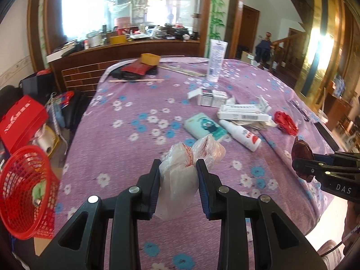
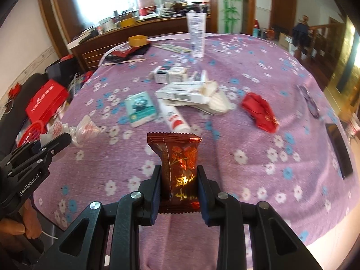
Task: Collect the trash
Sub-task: 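Carry both items over the red basket and open both tools to drop them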
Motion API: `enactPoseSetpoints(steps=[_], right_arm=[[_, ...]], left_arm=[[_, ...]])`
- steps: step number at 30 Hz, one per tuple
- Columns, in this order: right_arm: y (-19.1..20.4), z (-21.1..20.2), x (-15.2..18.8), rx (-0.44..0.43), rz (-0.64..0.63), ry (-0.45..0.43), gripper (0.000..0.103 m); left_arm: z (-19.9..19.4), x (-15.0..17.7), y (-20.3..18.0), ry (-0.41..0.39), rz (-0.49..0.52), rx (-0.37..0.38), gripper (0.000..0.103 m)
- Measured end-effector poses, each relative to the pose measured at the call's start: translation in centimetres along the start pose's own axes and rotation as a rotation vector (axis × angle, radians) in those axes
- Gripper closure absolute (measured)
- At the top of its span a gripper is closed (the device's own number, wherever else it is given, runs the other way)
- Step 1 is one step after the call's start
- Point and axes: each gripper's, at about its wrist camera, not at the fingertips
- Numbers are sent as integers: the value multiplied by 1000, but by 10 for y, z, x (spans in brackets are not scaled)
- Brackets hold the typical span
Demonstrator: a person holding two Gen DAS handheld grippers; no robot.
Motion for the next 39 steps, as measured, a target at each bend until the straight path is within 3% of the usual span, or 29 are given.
enactPoseSetpoints(steps=[12,26,33,39], right_arm=[[74,18,-16,-132,-175,31,72],[231,38,-35,-390,-412,100,71],[312,54,-46,-517,-466,149,71],[355,73,-54,-573,-454,192,69]], left_arm=[[-41,13,65,-51,-140,-137,73],[-102,56,197,-64,-399,-404,73],[-110,77,244,-31,-491,-460,73],[-108,73,260,-32,-495,-489,70]])
Point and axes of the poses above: each gripper's, at about its wrist camera, not at the fingertips, and z roughly the way its jaws point, y to its left, x to its underside, and after that the axes turned 5 degrees about z, right-handed
